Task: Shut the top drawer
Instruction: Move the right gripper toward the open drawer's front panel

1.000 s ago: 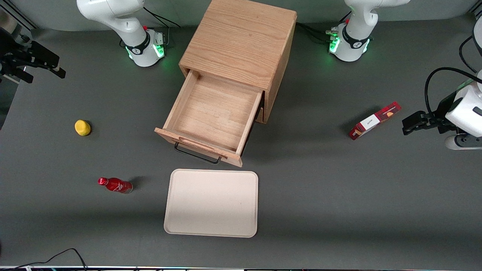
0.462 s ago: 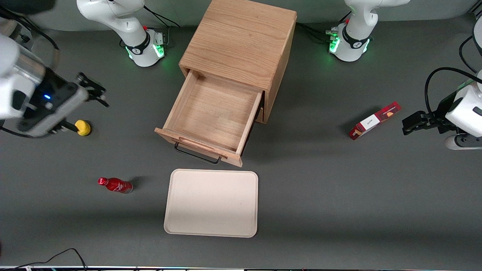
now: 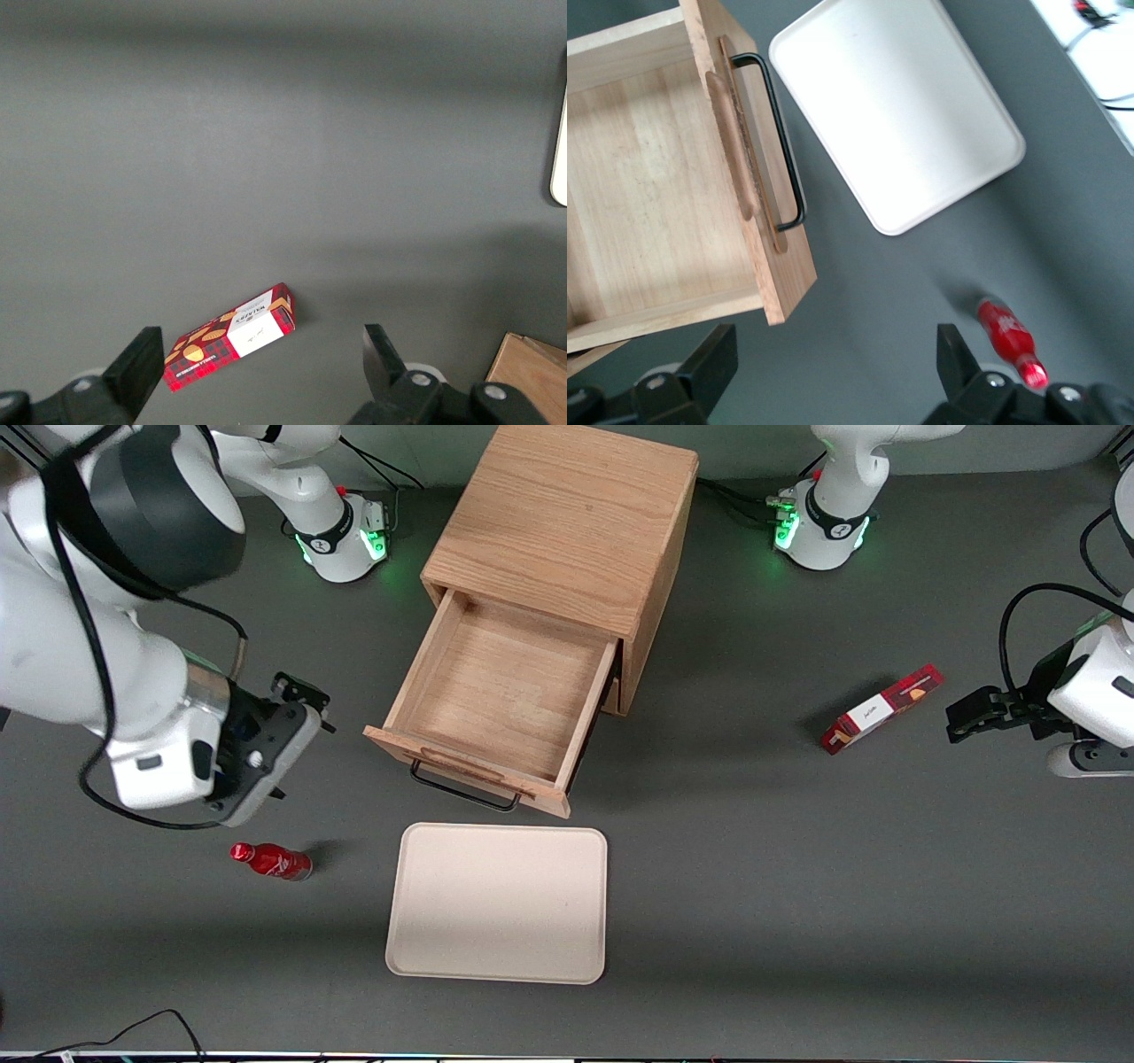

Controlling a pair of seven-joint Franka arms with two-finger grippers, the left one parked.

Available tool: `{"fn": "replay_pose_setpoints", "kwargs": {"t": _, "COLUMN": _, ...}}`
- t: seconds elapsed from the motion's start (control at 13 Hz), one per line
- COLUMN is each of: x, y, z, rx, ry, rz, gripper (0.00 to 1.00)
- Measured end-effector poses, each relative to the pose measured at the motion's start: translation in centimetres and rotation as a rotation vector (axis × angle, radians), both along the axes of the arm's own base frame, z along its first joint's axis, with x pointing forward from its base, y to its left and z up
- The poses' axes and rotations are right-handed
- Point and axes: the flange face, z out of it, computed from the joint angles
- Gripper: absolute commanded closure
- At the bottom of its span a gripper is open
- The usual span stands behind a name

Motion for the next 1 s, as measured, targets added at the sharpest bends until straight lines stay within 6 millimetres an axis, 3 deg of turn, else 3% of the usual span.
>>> {"fn": "replay_pose_setpoints", "kwargs": {"t": 0.23, "x": 1.5, "y": 0.8, "z": -4.9, "rx": 0.057, "ry": 0.079, "rz": 0.06, "gripper": 0.0}}
{"fn": "replay_pose_setpoints", "kwargs": {"t": 0.62, "x": 3.1, "y": 1.2, "z": -11.5, "rx": 0.15, "ry": 0.194, "rz": 0.063, "gripper": 0.0}}
{"fn": "replay_pose_setpoints", "kwargs": {"t": 1.0, "x": 4.1, "y": 1.1, "z": -13.3, "rx": 0.165, "ry": 0.194, "rz": 0.047, "gripper": 0.0}}
